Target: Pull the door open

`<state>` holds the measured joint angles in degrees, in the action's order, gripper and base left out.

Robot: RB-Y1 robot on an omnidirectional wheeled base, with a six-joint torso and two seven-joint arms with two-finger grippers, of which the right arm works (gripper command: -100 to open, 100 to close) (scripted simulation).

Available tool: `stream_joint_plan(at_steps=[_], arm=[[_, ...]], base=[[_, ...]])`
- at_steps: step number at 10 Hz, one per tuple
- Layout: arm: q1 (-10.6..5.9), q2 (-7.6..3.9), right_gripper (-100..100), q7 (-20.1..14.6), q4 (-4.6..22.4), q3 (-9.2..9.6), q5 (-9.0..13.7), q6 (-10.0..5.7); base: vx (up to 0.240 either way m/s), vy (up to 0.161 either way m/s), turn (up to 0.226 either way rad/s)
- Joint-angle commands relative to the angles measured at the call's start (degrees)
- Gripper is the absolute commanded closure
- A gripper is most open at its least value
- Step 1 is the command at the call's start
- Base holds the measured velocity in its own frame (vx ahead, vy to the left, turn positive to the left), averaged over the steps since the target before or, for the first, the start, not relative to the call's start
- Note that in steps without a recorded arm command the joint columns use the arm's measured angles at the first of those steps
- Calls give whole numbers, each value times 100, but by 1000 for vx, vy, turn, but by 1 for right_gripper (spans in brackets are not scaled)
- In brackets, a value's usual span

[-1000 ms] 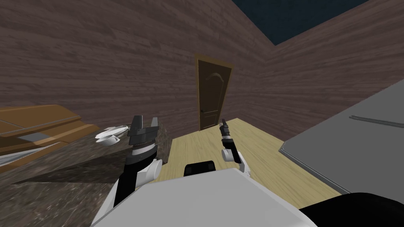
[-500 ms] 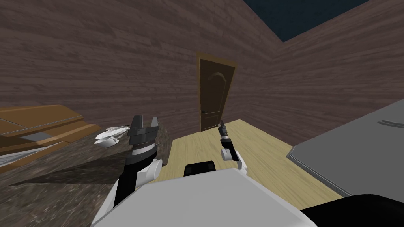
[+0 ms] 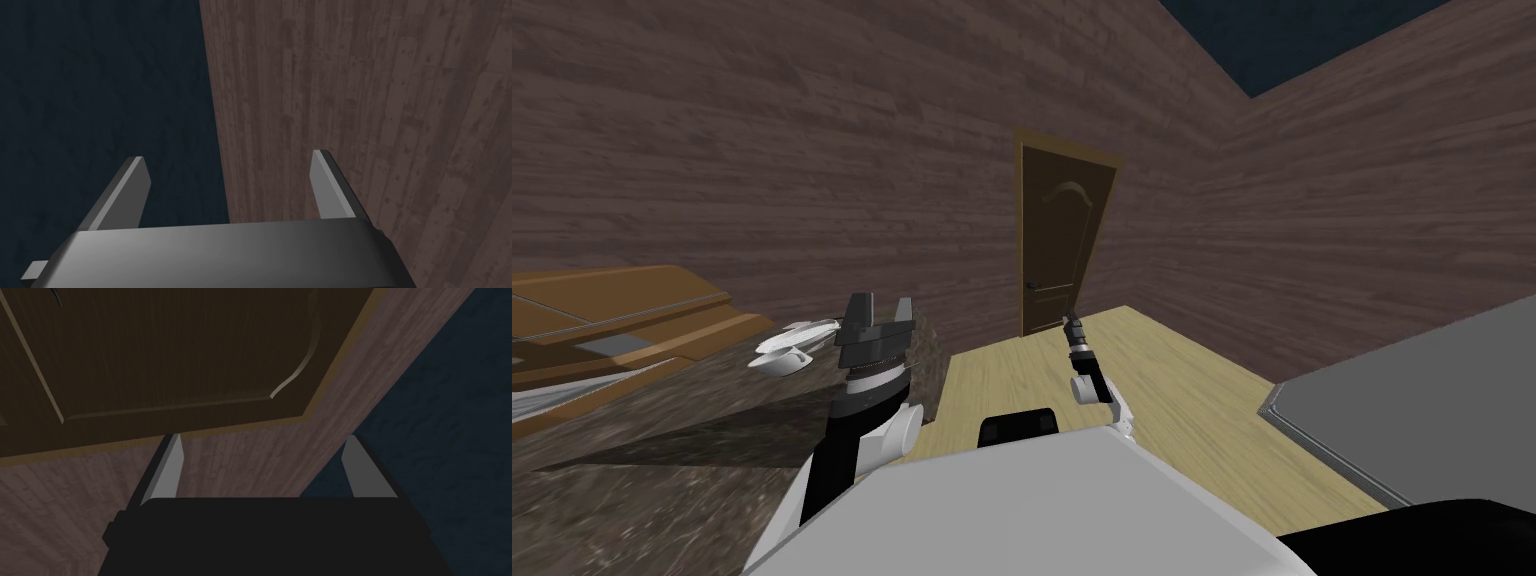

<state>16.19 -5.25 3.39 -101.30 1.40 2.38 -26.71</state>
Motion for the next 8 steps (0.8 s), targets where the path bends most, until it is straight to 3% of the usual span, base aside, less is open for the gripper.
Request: stream_joint_plan(at_steps=[1,8], arm=[[-101,-56,-100,-34,270,7,26,-65],[-586,-311,-100,-188,1412,21,154,-279]], base=[[93,-16,92],[99,-23,78]])
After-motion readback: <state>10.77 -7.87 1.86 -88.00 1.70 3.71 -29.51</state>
